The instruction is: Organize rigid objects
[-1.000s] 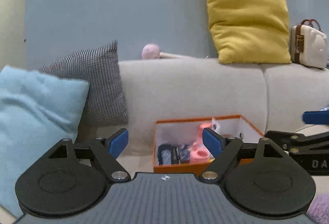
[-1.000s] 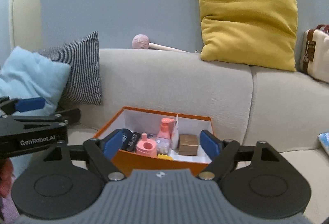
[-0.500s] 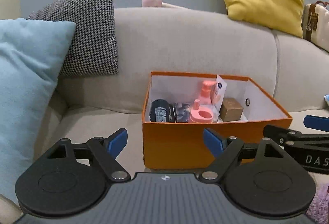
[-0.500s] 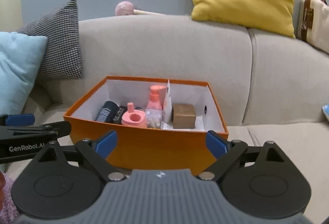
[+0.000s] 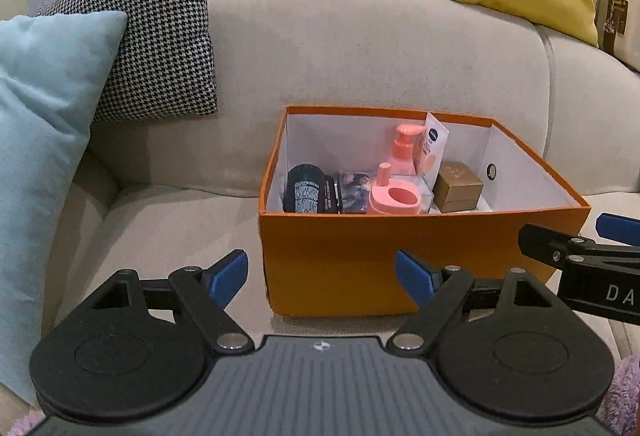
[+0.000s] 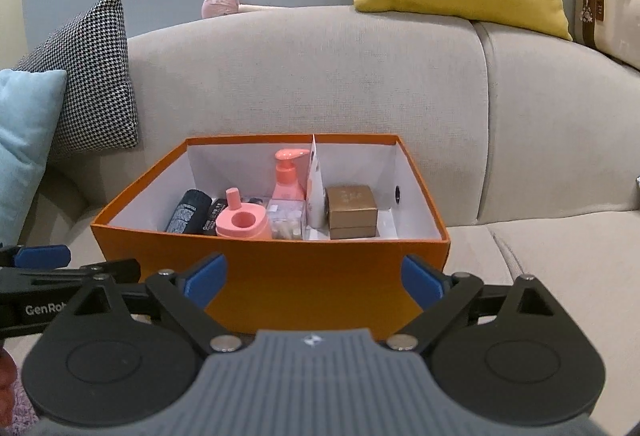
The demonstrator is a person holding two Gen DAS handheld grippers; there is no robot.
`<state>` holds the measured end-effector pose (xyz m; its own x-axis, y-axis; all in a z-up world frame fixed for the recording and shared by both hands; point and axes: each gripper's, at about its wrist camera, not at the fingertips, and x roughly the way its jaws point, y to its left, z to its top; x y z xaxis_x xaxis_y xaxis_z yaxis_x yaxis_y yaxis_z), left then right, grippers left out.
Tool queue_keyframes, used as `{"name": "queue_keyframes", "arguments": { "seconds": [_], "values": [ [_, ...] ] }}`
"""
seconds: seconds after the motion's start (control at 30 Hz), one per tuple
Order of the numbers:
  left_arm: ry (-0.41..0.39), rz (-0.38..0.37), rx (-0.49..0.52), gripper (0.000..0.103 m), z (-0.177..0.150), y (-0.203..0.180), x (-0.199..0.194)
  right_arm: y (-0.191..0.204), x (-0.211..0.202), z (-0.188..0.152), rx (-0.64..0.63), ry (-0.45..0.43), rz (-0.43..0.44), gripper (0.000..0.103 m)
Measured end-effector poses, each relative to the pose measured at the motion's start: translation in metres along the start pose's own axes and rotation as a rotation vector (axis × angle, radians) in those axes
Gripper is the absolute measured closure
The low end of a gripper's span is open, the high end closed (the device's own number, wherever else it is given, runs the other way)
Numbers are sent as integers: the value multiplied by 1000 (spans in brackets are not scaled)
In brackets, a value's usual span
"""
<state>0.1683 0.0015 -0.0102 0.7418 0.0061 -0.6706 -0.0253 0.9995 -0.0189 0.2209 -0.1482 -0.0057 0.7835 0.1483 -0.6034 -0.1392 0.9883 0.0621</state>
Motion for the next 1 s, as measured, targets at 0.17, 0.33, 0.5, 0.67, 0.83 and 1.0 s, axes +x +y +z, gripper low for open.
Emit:
{"name": "queue_keyframes", "arguments": {
  "seconds": [0.17, 0.33, 0.5, 0.67, 0.83, 1.0],
  "values": [
    [-20, -5, 10, 5, 5, -1, -7, 1, -8, 3, 0, -23, 3, 9],
    [-39, -7, 11, 5, 9, 0, -16, 2, -17, 6, -2, -37, 9, 8],
    [-56, -6, 12, 5, 11, 0, -23, 5, -24, 9, -4, -47, 10, 8],
    [-67, -8, 14, 5, 13, 0, -27, 7, -28, 11, -10, -56, 12, 7],
    [-70, -7, 11, 5, 13, 1, -27, 7, -28, 12, -12, -57, 11, 7],
    [-68, -7, 7, 5, 12, 3, -26, 9, -26, 10, -19, -50, 10, 7]
  ]
}}
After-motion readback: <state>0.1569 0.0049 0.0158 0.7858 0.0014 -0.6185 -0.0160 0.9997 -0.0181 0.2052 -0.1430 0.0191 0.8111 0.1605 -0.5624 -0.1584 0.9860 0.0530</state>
